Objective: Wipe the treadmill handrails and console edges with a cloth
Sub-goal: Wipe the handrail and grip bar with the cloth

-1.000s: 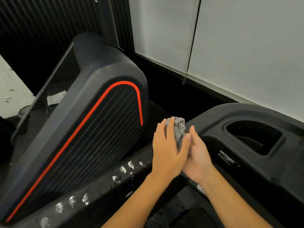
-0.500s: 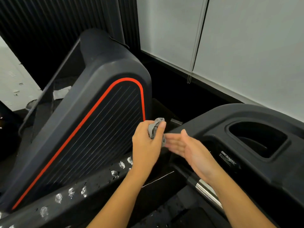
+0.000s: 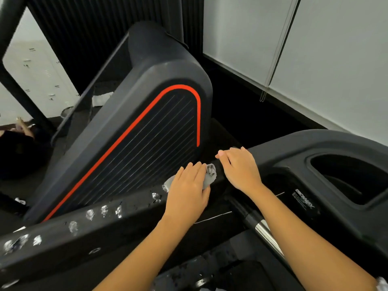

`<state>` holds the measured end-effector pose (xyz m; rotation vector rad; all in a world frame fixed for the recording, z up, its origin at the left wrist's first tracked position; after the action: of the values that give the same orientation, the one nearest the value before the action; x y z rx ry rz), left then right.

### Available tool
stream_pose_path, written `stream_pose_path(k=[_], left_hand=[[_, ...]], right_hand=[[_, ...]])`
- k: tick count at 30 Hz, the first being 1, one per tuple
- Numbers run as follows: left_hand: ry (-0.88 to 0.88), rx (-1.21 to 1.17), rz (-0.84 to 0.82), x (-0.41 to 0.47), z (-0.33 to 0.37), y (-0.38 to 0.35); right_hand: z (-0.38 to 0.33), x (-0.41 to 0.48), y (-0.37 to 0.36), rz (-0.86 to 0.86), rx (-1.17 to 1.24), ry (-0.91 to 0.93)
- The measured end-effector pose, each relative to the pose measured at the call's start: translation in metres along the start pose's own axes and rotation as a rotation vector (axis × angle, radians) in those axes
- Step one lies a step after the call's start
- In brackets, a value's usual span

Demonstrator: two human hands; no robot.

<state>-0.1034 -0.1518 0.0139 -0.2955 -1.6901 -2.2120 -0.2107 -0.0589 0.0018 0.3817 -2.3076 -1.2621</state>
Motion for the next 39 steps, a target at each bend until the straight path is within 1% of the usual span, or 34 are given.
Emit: stream_pose_path(k=[3,7,9,11,14,18,23,26,28,33,36,39], left_hand=[[0.031,0.064,-0.019,-0.01,-0.005,-0.006],[0.077,0.156,-0.044,0.002,0.008,-0.02],[0.096,0.194,-0.094,0.011,0.014,-0.026],[0.095,0.171,-0.138,0.01,0.012,-0.029],[0.034,0.128,-0.066,-0.007,0.003,-0.016],[0.05,0.142,-0.038,-0.036,-0.023,-0.002],[0.15,0.097,0.018,-0.041,-0.044,0.007],[0.246,0.061,0.013,-0.026,-0.04,0.001],[0.272,0.054,-0.007,-0.015,-0.033,-0.008],[0.192,0.055,-0.002,-0.015,-0.019,-0.009],[0.138,0.108,0.013,-0.038,-0.028,0.005],[0.142,0.132,0.013,-0.058,-0.043,0.015]], right_hand=[[-0.004,-0.003,-0.004,0.028,-0.107,0.075],[-0.004,-0.004,-0.011,-0.019,-0.177,0.131],[-0.004,-0.004,-0.01,-0.017,-0.205,0.165],[-0.003,-0.005,-0.008,0.014,-0.184,0.155],[-0.002,-0.005,-0.002,0.073,-0.125,0.1],[-0.002,-0.006,-0.003,0.066,-0.145,0.116],[-0.004,-0.006,-0.007,0.08,-0.155,0.148],[-0.004,-0.006,-0.008,0.082,-0.171,0.15],[-0.005,-0.006,-0.009,0.077,-0.188,0.152],[-0.003,-0.006,-0.01,0.075,-0.188,0.153],[-0.003,-0.007,-0.009,0.069,-0.195,0.164],[-0.002,-0.007,-0.009,0.047,-0.182,0.151]])
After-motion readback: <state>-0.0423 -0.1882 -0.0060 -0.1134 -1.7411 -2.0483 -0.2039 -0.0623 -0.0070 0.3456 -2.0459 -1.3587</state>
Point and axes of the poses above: each hand's wrist, its own x-axis towards the middle knuckle, its own y-axis out of the back of the hand, z = x × y, the point moved 9 cm from there along x, towards the middle knuckle, and after that the axes turned 4 degrees about y, right-handed, at the moved point
